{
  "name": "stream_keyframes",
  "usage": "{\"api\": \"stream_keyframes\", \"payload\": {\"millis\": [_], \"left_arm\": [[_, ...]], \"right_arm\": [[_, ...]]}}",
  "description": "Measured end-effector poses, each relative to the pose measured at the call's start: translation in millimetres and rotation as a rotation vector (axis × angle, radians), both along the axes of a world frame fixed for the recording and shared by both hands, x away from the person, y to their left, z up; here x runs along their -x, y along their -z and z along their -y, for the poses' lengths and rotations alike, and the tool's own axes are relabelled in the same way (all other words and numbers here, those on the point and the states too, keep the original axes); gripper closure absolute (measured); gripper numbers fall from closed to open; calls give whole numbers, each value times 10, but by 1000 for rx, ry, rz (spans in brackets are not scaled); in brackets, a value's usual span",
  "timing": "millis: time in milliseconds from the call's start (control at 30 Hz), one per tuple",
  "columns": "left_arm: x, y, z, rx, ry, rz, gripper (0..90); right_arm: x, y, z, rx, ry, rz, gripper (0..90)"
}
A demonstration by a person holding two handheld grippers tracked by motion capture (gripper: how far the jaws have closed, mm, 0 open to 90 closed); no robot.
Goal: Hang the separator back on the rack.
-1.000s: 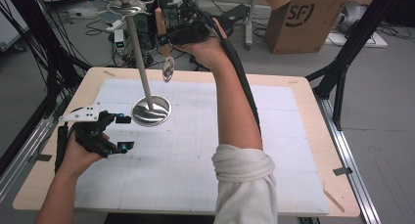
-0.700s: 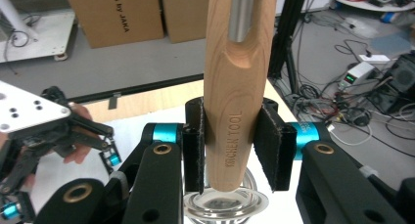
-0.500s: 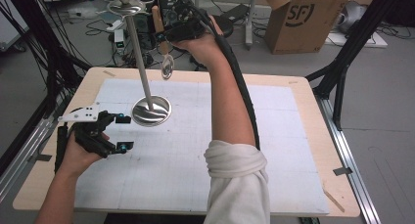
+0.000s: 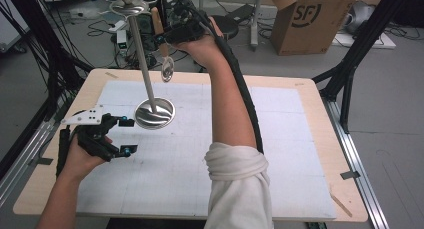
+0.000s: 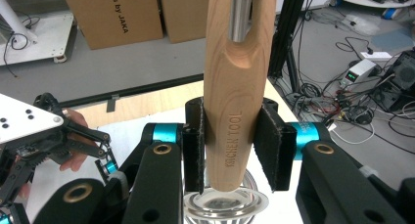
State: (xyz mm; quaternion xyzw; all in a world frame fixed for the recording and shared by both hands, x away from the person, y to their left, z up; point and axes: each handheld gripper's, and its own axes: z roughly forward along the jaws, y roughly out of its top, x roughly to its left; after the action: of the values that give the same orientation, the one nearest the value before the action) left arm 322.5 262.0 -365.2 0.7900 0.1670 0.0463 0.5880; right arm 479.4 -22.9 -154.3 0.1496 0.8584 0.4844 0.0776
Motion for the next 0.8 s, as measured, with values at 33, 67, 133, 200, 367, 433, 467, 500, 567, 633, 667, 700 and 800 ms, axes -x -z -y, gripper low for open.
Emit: {"api": "stream_keyframes", "payload": {"millis": [33, 67, 133, 200, 367, 433, 467, 500, 567, 633, 667, 700, 800], "left_arm": [[0, -1, -2, 1, 0, 2, 73], [0, -2, -5, 2, -2, 1, 73], [-3, -1, -9, 6, -1, 0, 73], [-5, 1, -10, 5, -3, 0, 73], [-5, 2, -10, 5, 1, -1, 73], [-3, 1, -11, 7, 0, 0, 73], [-3, 1, -12, 6, 0, 0, 73], [-1, 1, -13, 7, -2, -2, 73], [-3, 2, -17, 5, 0, -1, 73], [-5, 4, -20, 6, 0, 0, 73], [-5, 4, -20, 6, -1, -1, 73], [-6, 6, -20, 7, -1, -4, 73], [-7, 8, -20, 5, 1, -3, 73]], "right_arm": [[-6, -1, -5, -2, -2, 2, 666], [-7, -1, -10, 0, 4, 3, 666], [-14, -12, -26, 5, 2, 3, 666], [-17, -25, -44, 7, -1, 5, 666], [-8, -56, -115, 8, -13, 11, 666], [-14, -39, -141, 13, -11, 11, 666], [-20, -26, -150, 16, -14, 3, 666], [-23, -14, -159, 20, -9, 0, 665], [-30, -1, -172, 23, -10, -1, 665], [-31, 2, -180, 25, -10, 0, 665], [-32, 2, -181, 24, -11, 1, 664], [-34, 3, -180, 24, -13, -1, 663], [-38, 7, -176, 21, -19, -7, 663]]}}
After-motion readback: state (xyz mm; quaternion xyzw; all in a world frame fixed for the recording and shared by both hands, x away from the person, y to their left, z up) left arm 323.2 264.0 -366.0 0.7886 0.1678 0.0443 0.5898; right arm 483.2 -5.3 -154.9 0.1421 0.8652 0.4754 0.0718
